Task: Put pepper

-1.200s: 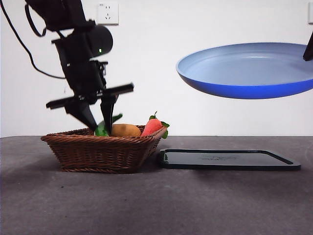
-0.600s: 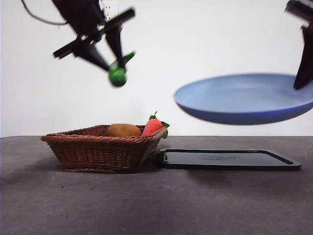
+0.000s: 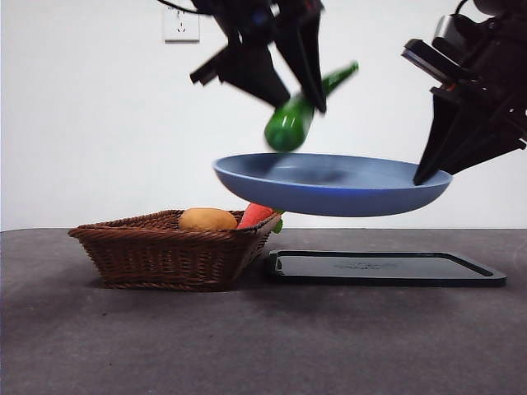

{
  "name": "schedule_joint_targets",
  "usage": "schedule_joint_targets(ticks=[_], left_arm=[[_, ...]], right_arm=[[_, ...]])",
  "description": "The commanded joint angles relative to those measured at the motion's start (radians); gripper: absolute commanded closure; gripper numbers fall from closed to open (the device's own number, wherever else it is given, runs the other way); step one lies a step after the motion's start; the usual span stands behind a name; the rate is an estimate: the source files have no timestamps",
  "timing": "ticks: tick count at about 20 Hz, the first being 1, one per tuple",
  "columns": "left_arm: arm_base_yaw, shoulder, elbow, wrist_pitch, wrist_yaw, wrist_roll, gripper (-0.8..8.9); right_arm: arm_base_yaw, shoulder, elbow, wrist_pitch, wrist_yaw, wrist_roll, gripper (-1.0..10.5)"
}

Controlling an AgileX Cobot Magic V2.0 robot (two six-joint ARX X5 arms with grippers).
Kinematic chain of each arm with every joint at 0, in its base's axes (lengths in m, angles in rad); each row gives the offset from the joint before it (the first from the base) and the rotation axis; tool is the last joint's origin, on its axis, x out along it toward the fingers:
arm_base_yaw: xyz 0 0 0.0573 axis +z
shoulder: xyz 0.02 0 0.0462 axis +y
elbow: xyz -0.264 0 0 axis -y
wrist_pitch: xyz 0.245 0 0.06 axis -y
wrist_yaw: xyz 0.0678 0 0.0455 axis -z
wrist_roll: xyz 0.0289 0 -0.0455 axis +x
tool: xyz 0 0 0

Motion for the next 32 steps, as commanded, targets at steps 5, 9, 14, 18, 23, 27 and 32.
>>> schedule_joint_targets(ticks=[5, 9, 14, 18, 23, 27, 32], left_arm=[[-0.019, 0.105, 0.019, -0.044, -0.06, 0.075, 6.8], [-0.019, 0.105, 0.019, -0.045, -0.06, 0.079, 6.01], [-0.019, 0.094, 0.019, -0.049, -0.05, 0.078, 5.9], [-0.018, 0.014, 0.019, -0.073, -0.051, 0.085, 5.9], [-0.018, -0.149, 0.019, -0.153, -0.057, 0.136, 5.91], [-0.016, -0.3, 0.019, -0.18, -0.06, 0.156, 5.91], [-0.016, -0.418, 0.019, -0.197, -0.059, 0.156, 5.91]], right_arm=[[0.034, 0.009, 0.019, 0.013, -0.008, 0.022, 9.4], [0.038, 0.009, 0.019, 0.013, -0.008, 0.023, 9.4], [0.038, 0.009, 0.019, 0.005, -0.007, 0.022, 9.4], [0.035, 0.009, 0.019, -0.013, -0.005, 0.022, 9.4], [-0.035, 0.014, 0.02, 0.017, 0.023, 0.03, 9.4], [-0.173, 0.117, 0.075, 0.042, 0.026, 0.029, 9.4], [-0.242, 0.323, 0.23, 0.043, 0.026, 0.029, 9.4]])
